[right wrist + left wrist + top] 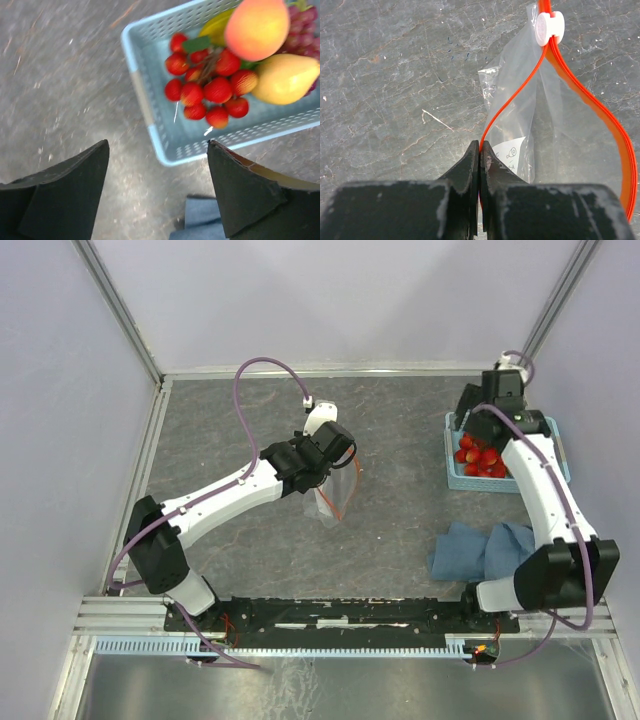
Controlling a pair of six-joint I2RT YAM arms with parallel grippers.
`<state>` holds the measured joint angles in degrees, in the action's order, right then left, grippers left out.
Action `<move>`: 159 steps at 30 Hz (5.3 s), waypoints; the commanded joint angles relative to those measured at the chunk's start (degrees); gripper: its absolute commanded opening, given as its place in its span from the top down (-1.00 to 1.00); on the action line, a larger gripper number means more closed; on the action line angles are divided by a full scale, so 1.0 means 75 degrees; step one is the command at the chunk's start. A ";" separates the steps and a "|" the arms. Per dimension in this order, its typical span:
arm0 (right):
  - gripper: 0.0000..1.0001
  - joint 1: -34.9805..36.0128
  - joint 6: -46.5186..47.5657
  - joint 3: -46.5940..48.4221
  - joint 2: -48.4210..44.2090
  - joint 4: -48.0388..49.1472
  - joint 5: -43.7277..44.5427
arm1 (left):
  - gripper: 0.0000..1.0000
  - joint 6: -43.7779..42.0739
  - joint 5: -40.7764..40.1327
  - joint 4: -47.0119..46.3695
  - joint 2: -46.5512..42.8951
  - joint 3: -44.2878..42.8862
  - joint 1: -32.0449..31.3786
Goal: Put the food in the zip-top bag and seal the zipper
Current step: Pick up the fake fruit from the bin, then place the fake fruit in the zipper food storage bag.
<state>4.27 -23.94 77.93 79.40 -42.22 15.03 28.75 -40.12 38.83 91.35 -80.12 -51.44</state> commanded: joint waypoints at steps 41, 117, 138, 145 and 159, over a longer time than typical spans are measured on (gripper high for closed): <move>-0.58 -0.3267 -0.0669 0.0950 0.3822 0.2617 -0.1579 | 0.95 0.0145 0.0051 -0.0269 -0.0101 -0.0215 0.0042; -0.15 0.4083 -0.0762 -0.5731 -0.1648 1.0021 -0.4455 | 0.95 0.0170 0.1621 -0.0783 -0.0612 -0.0353 0.0280; -0.31 0.4133 -0.0505 -0.5515 -0.0868 0.9502 -0.4760 | 0.95 0.0023 0.2975 -0.1531 -0.0881 0.0018 0.0281; -0.75 0.4135 -0.0573 -0.5199 -0.0852 0.8849 -0.5096 | 0.95 -0.0273 0.2959 -0.2226 -0.1225 0.0578 0.0274; -0.95 0.4130 0.0550 -0.4181 -0.2329 0.5485 -0.3520 | 0.95 -0.0932 0.2994 -0.3357 -0.1735 0.1655 0.0280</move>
<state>35.14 -24.53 41.47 66.02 6.94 -18.00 24.71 -17.45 18.52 81.14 -68.05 -49.32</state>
